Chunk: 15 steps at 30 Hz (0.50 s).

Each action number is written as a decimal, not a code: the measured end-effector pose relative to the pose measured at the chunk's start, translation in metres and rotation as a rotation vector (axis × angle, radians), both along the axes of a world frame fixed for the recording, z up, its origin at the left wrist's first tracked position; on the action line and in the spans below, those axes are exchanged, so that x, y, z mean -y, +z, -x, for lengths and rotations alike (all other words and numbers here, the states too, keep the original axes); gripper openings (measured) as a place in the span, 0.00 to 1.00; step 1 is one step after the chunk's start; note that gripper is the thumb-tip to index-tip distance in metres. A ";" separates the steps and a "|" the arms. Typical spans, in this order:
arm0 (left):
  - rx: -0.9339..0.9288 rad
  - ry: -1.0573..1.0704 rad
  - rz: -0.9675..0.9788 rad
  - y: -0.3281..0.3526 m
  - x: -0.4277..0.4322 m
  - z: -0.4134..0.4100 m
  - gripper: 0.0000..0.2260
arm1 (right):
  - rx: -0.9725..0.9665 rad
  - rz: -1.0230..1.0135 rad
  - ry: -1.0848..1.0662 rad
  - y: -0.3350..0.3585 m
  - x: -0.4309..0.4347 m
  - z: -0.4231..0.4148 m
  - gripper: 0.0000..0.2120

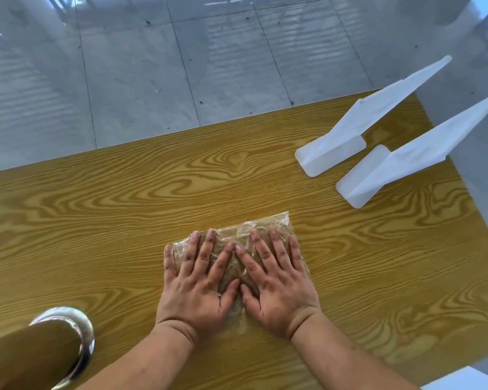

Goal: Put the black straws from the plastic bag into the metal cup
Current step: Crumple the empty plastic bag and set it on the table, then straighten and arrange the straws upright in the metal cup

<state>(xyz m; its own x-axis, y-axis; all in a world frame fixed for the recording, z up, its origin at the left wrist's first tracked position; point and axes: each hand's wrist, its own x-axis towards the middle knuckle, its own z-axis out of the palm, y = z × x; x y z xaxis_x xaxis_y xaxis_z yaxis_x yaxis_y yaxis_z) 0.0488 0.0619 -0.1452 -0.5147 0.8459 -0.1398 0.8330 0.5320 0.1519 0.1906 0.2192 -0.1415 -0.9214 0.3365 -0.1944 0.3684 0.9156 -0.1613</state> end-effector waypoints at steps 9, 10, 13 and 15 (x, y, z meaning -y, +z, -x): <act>0.071 0.008 0.128 0.012 -0.008 -0.003 0.32 | 0.120 0.071 -0.007 0.013 -0.002 0.004 0.36; 0.084 0.008 0.186 0.016 -0.010 -0.002 0.32 | 0.172 0.090 -0.014 0.017 -0.002 0.006 0.35; 0.119 -0.003 0.310 0.039 -0.015 0.006 0.32 | 0.274 0.156 -0.061 0.040 -0.002 0.019 0.35; 0.105 -0.014 0.351 0.062 -0.016 0.011 0.34 | 0.298 0.168 -0.086 0.062 0.001 0.029 0.33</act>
<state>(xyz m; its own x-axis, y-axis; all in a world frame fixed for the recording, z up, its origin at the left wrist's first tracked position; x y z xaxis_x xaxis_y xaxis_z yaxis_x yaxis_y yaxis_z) 0.0381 0.0777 -0.0830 -0.4706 0.7438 -0.4747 0.8303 0.5553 0.0470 0.1619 0.2179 -0.0798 -0.7853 0.3512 -0.5099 0.4969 0.8488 -0.1806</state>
